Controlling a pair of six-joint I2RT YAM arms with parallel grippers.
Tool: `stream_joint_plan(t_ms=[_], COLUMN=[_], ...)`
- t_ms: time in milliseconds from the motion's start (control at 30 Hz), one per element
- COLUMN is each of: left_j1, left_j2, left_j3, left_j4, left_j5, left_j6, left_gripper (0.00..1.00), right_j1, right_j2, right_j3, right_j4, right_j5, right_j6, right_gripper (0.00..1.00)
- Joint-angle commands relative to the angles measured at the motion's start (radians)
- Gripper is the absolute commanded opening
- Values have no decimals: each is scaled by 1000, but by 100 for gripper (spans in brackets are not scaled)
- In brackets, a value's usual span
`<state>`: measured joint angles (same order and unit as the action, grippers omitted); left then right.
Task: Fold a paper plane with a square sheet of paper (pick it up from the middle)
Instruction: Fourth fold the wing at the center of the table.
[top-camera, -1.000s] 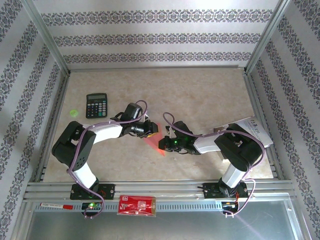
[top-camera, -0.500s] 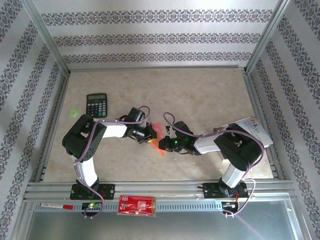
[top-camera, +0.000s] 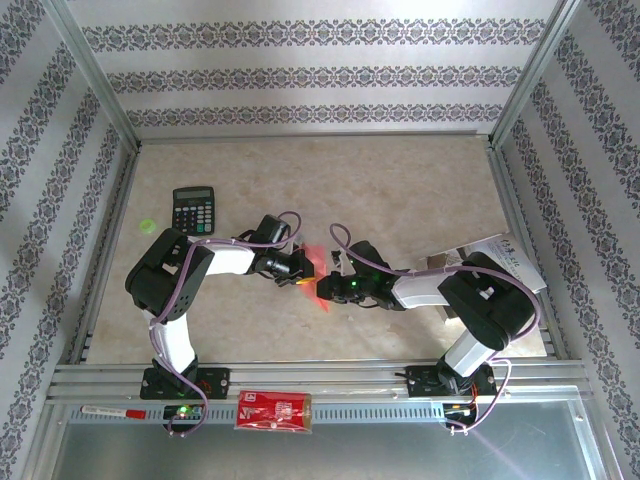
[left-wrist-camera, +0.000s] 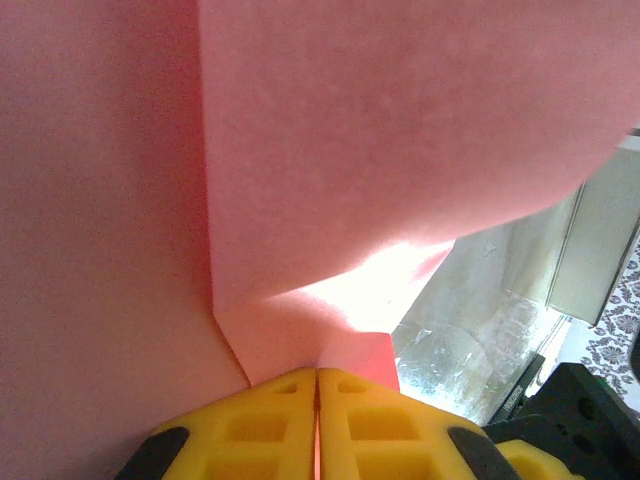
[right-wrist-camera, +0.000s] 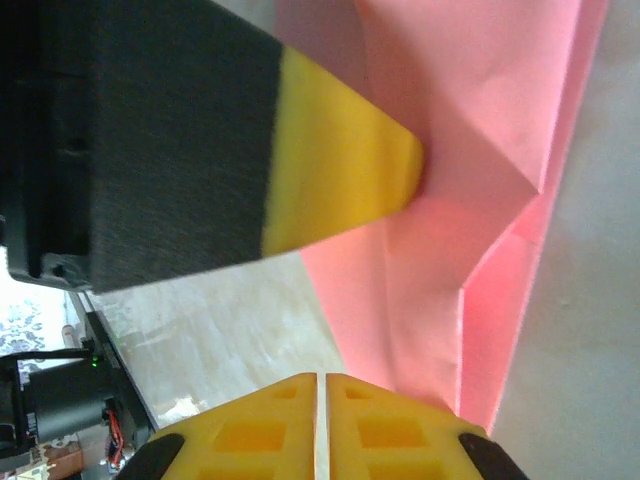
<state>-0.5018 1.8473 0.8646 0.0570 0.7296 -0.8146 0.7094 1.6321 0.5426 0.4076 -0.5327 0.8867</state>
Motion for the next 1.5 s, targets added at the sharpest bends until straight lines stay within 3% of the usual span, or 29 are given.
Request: stream_joint_plan(t_ms=[0,300,600,1167,1467], left_j1=[6,6,6,5,5], left_j2=[31,28,52,89,89], left_j3=[2,7,15,7,3], left_j4=[-30,-61,-132,-154,-158], left_j5=[-32,-64,-129,-181,-183], left_j6=[24,39,77,87,87], left_gripper=[9,8,0,0,0], right_j1=[9,17,66,114,94], right_j2=[26,54,-5,-44,-179], right_j3=[10,-35,-95,-182,-189], right_j4=[-59,-103,-229,-266,-305], right_j5=[-2,25,50,66,30], right_j6=[-32,-21,-45,8,-19], right_gripper=[10,5,1,0,0])
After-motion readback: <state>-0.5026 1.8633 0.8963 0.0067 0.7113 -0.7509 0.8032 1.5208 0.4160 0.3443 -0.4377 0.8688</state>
